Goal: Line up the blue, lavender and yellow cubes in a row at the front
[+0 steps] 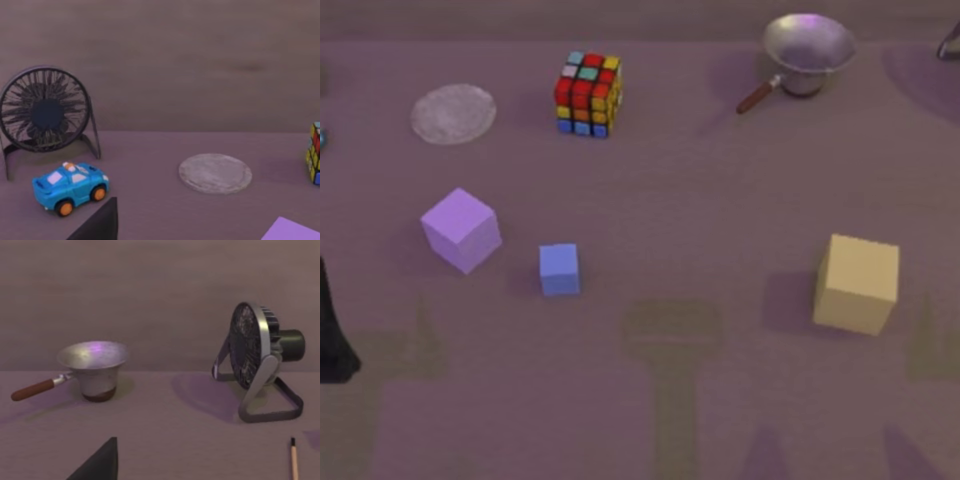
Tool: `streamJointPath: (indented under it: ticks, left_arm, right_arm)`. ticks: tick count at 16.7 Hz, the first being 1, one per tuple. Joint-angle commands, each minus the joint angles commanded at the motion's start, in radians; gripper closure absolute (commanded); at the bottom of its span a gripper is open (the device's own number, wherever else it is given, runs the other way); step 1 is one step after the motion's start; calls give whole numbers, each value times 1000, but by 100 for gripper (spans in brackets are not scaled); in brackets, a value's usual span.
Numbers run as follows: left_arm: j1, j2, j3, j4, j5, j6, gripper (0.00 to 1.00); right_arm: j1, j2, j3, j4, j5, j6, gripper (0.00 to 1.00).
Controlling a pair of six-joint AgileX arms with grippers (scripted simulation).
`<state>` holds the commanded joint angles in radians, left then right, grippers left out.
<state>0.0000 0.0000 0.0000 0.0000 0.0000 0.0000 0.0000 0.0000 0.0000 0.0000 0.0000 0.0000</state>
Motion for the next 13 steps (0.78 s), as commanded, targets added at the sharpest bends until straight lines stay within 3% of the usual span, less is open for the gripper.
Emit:
streamJointPath:
  ticks: [7, 13]
  left_arm:
    - [-42, 155, 150, -101, 2, -51, 0]
    - [-150, 683, 590, -386, -2, -187, 0]
  right_arm:
    - [0, 0, 0, 0, 0, 0, 0]
    - [0, 0, 0, 0, 0, 0, 0]
